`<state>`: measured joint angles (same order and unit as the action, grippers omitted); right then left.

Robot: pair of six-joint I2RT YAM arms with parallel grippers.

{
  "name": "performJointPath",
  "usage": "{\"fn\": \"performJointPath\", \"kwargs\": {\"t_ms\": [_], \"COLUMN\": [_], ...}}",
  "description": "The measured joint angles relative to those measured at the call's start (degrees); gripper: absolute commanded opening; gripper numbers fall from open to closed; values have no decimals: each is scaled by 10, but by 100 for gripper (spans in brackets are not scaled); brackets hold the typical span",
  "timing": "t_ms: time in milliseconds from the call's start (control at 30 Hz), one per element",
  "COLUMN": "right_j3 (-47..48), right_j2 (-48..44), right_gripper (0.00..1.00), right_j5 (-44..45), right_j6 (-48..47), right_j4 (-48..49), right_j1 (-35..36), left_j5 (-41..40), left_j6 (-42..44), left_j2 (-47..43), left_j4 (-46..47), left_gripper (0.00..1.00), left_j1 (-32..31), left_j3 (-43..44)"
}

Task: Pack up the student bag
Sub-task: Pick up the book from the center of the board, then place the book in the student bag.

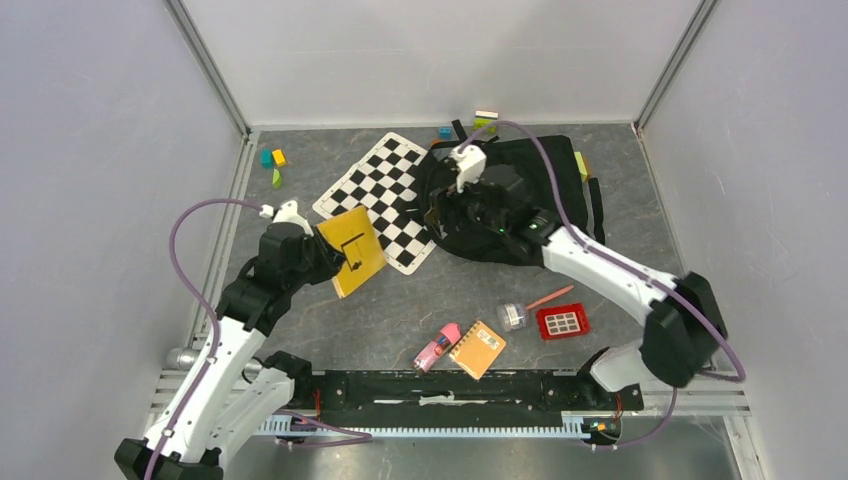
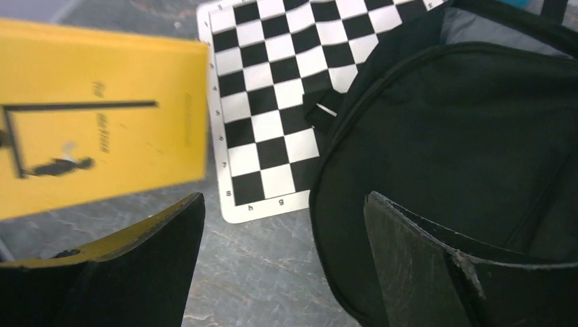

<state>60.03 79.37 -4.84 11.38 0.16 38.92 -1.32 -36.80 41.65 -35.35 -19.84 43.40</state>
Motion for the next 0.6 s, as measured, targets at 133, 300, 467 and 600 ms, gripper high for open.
{"fn": "performJointPath", "kwargs": {"t_ms": [133, 300, 467, 600], "right_j3": [70, 152, 188, 198], "right_j2": [96, 194, 254, 285], "right_gripper": [86, 84, 86, 81], "right_j5": [34, 82, 124, 151], "right_j6": [-51, -90, -116, -125], "right_j4": [-55, -116, -162, -183], "right_j1": [23, 39, 46, 49], "left_j5": [-77, -142, -160, -157], "left_j6": [31, 64, 73, 78], "left_j2": [-8, -48, -72, -83], "left_j4": [-53, -95, -115, -123], "left_gripper": [2, 3, 3, 3], "left_j1": [3, 5, 5, 5], "left_j3": [17, 21, 21, 21]}}
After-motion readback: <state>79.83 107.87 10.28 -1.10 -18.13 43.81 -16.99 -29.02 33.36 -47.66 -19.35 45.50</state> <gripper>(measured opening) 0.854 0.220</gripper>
